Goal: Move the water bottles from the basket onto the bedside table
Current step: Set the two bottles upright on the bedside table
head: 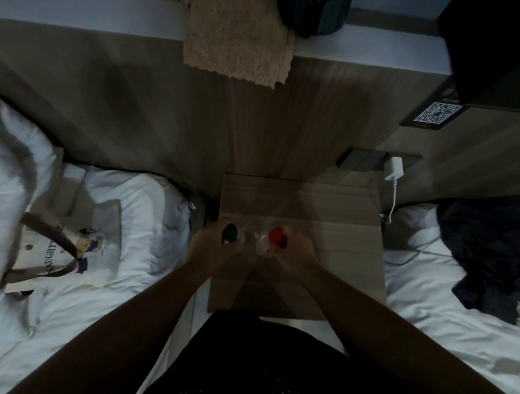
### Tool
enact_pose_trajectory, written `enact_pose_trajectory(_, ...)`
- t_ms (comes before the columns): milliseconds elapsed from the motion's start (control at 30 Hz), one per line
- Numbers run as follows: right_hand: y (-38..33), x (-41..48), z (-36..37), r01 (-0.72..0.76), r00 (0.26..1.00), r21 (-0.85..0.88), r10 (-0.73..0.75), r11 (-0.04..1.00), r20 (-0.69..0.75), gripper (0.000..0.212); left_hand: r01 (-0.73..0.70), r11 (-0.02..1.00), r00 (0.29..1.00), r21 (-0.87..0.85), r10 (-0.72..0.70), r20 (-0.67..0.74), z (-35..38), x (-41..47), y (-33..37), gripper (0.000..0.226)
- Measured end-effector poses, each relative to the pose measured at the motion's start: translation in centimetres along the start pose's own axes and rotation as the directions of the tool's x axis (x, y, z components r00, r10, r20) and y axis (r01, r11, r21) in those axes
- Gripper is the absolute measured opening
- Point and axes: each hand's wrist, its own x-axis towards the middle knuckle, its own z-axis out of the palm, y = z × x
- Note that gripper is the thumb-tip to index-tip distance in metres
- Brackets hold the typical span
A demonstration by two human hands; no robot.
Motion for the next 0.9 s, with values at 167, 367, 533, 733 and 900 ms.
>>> enact_pose_trajectory(167, 0.5, -1.2, 0.4, 0.025, 1.0, 0.038, -0.025, 0.999, -0.016, 0.05, 0.103, 0.992, 0.995, -0.067, -0.103, -0.004, 0.3, -0.7, 0.0, 0.038)
enact_pose_trajectory(367, 3.5, -3.9, -1.0, 0.09, 0.991, -0.108, -0.078, 0.99, 0.112, 0.043, 0.316, 0.946, 0.949, -0.076, -0.313, 0.043, 2.0, -5.4, -1.5, 0.056)
enact_pose_trajectory(533, 7.4, -6.7, -2.3, 0.163, 0.969, -0.121, -0.135, 0.979, 0.207, 0.067, 0.459, 0.87, 0.881, -0.179, -0.472, -0.037, 4.7, -14.0, -1.6, 0.054)
enact_pose_trajectory(733, 11.1, -8.8, -1.0, 0.188, 0.889, -0.018, -0.162, 0.982, 0.428, 0.065, 0.478, 0.765, 0.763, -0.432, -0.605, -0.227, 9.6, -26.3, 1.7, 0.054)
enact_pose_trajectory(900, 12.8, -11.7, 0.6, 0.291, 0.796, -0.037, -0.221, 0.956, 0.563, 0.061, 0.518, 0.707, 0.63, -0.482, -0.696, -0.344, 13.4, -35.3, 3.8, 0.056)
